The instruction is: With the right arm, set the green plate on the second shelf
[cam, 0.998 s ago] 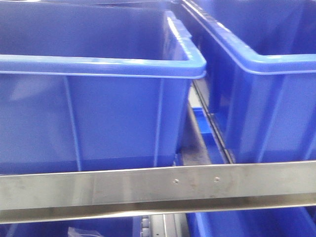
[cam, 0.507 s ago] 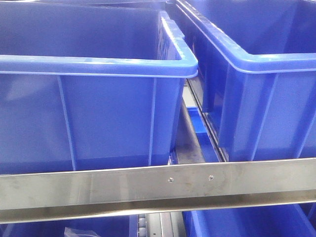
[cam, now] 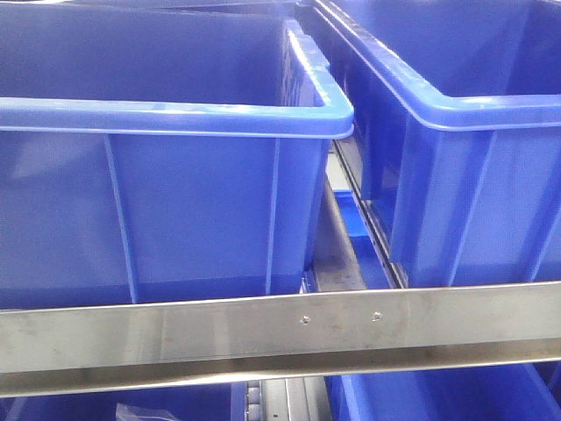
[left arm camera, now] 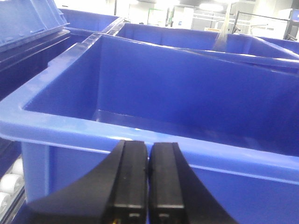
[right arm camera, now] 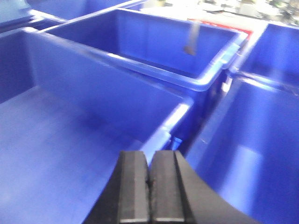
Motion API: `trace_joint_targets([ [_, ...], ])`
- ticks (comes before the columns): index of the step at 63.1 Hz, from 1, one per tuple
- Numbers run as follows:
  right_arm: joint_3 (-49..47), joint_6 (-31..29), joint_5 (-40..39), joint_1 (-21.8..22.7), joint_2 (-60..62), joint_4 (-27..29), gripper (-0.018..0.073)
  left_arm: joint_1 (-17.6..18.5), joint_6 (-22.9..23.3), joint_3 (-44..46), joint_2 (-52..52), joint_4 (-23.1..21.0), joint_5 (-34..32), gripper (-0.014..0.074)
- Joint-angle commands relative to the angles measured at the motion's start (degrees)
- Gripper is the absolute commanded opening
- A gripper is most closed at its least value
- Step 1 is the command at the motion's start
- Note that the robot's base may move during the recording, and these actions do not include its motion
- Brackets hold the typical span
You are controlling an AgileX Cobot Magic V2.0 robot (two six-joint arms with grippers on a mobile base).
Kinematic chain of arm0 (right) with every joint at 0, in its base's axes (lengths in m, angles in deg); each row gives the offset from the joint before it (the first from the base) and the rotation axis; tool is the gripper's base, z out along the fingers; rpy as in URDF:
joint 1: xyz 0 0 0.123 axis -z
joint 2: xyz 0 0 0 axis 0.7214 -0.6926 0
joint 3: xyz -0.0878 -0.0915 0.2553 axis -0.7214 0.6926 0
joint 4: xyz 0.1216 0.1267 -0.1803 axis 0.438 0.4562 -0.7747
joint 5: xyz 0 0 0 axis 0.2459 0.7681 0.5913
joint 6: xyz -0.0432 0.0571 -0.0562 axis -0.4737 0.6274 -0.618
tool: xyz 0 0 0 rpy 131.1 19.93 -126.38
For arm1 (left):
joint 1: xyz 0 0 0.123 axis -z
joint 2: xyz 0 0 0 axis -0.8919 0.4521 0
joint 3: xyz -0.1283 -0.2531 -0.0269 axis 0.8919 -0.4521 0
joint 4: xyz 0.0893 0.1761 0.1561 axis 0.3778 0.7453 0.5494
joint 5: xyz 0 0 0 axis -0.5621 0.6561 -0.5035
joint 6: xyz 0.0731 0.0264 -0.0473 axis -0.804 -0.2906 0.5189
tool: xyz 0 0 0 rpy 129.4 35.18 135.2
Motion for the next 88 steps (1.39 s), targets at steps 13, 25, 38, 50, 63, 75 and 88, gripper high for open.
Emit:
trace_joint_targets([
  [13, 5.0, -1.8, 4.4, 0.2, 12.9, 6.1, 0.0049, 0.0, 0.2, -2.3, -0.9, -0.3, -4.5, 0.0130],
  [25, 13.3, -15.1, 13.2, 0.2, 24.1, 20.1, 0.0049, 0.0, 0.2, -2.3, -0.9, -0.3, -4.5, 0.0130],
  [38, 19.2, -48.8, 28.7, 0.2, 32.3, 45.6, 0.0049, 0.0, 0.2, -2.3, -0.9, -0.3, -4.5, 0.0130],
  [50, 24.2, -73.5, 20.6, 0.2, 41.9, 65.4, 0.0049, 0.0, 0.2, -2.3, -0.9, -0.3, -4.5, 0.0130],
  [63, 34.6, -90.9, 11.7, 0.2, 52.9, 82.8, 0.0049, 0.0, 0.2, -2.3, -0.9, -0.3, -4.5, 0.0130],
  [75, 44.2, -91.1, 3.8, 0.6, 57.0, 83.9, 0.0049, 0.0, 0.2, -2.3, -0.9, -0.3, -4.5, 0.0130],
  [88, 44.9, -91.1, 6.5, 9.8, 57.0, 89.7, 0.0049, 0.0, 0.2, -2.3, -0.9, -0.3, -4.5, 0.0130],
])
